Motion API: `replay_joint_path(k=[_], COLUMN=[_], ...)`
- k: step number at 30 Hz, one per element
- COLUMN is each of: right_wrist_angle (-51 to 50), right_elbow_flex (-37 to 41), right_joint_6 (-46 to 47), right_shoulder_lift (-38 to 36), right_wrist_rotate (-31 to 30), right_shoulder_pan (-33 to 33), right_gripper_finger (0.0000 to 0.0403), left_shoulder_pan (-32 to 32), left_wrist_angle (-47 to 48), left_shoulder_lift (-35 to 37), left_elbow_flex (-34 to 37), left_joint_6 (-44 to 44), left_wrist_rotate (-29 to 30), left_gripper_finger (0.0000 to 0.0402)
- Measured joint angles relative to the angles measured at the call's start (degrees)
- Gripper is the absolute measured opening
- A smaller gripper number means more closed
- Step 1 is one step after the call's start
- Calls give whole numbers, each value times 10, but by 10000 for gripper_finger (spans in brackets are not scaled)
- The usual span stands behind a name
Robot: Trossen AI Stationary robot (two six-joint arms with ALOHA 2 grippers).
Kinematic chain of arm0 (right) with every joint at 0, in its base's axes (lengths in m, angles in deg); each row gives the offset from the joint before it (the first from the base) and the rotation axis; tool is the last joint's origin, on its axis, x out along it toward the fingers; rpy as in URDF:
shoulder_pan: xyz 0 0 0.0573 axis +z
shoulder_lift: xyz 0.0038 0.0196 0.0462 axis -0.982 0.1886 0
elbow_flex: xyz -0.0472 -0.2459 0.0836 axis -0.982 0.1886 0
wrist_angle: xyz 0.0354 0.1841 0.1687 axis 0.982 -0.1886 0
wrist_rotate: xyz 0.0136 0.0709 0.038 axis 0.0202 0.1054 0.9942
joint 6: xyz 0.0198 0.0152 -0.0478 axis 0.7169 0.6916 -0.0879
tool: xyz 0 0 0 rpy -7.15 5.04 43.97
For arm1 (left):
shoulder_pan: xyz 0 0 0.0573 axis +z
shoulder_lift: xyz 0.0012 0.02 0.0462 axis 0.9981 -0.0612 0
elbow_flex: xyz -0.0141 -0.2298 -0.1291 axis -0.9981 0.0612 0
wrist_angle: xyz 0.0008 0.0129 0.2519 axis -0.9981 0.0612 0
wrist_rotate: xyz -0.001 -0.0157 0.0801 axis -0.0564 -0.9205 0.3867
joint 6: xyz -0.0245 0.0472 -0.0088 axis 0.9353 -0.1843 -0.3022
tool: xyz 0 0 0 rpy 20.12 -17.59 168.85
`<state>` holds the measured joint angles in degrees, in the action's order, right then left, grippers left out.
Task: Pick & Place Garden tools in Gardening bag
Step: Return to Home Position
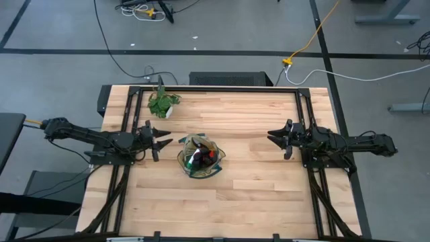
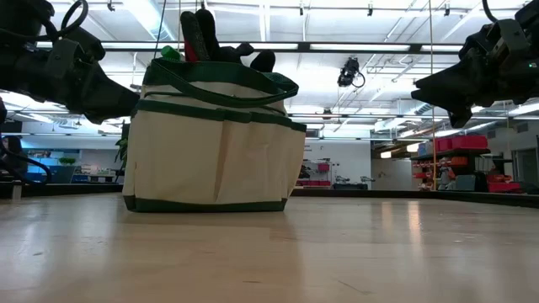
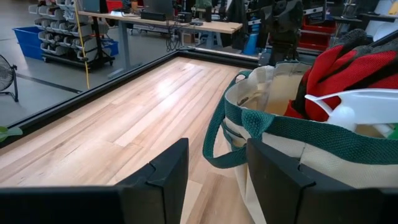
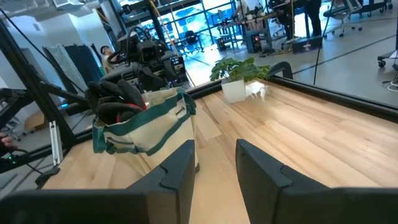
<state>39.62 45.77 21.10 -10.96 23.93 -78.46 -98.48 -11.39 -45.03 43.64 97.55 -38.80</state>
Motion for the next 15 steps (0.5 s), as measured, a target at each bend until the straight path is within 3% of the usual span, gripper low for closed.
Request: replay_joint_path(k=[15], right_wrist_angle=[0], right_elbow_flex=[0], right_joint_6=[0], right_shoulder_lift=[0], right_wrist_rotate=[0], right_shoulder_pan=[0], right_gripper_finger=[119], left_shoulder_pan=[37], left_wrist_angle=[0], left_shoulder_lift=[0], left_elbow_flex=[0], left_joint_6=[0], left_wrist_rotate=[0], left_gripper_finger=[167])
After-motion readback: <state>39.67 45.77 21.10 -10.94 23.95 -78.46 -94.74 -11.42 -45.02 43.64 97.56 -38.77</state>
